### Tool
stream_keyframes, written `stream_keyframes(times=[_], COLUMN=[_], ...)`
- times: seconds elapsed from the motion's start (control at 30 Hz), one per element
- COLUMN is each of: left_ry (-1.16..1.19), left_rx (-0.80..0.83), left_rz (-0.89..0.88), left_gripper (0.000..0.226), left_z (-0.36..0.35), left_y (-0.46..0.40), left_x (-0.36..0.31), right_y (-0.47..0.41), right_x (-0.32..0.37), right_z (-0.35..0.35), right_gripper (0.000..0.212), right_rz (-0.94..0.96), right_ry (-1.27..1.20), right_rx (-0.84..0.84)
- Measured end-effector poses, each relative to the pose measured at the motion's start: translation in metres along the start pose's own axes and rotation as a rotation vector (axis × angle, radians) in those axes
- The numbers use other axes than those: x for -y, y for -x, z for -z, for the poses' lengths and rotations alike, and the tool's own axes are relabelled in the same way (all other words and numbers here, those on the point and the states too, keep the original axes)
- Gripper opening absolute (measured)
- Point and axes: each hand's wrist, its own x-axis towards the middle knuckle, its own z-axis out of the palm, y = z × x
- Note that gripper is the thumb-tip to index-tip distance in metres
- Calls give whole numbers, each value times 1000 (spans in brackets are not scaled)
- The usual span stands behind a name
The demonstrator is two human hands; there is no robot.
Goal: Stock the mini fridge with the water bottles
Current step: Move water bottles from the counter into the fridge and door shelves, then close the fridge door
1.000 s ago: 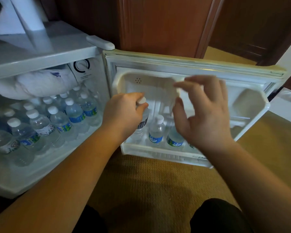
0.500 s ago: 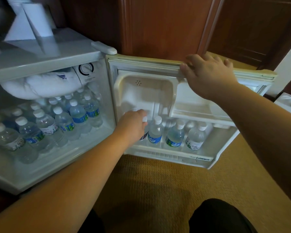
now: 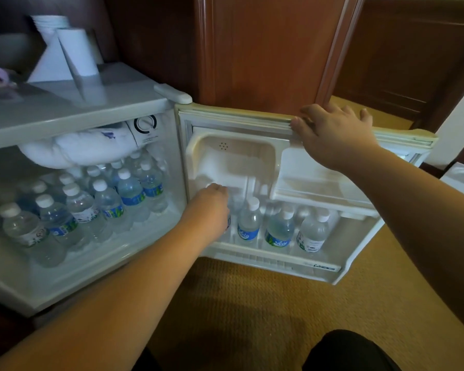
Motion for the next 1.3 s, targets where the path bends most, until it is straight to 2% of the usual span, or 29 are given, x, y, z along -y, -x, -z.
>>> stream_keyframes(times=[0.07, 0.17, 0.27, 0.33, 0.4, 0.5, 0.57, 0.63, 0.73, 0.9, 1.07, 1.3], left_ry=[102, 217, 112, 4, -105, -281, -383, -437, -449, -414, -312, -304], left_rx=[-156, -451, -772, -874, -840, -678, -583, -581, -606, -513, -323, -115], left_rz=[-80, -89, -76, 28, 174, 313, 371, 403, 412, 457, 518, 495], left_gripper=[36, 24, 16, 20, 35, 58, 61, 55, 45, 41, 54, 67], left_z=[12, 46, 84, 109, 132, 152, 157, 157, 158, 166, 180, 199], left_y=[24, 62, 80, 79, 69, 55, 49, 45, 44, 48, 52, 62], left_x=[-3, 9, 53, 97, 144, 195, 203, 199, 193, 186, 184, 181], right_y=[-3, -8, -14, -18, -19, -20, -20, -17, -9, 13, 35, 58], right_x=[0, 1, 3, 5, 5, 10, 14, 16, 20, 38, 54, 78], right_z=[0, 1, 1, 1, -1, -4, -5, -4, -1, 17, 37, 58], right_gripper=[68, 71, 73, 75, 75, 74, 71, 69, 66, 61, 60, 63], right_rz=[6, 20, 49, 76, 99, 141, 160, 153, 125, 49, -1, 2], right_ry=[2, -12, -17, -20, -22, -37, -38, -31, -3, -3, -25, -112], right_rx=[7, -1, -3, 7, 14, 7, 19, 20, 18, 139, 274, 380])
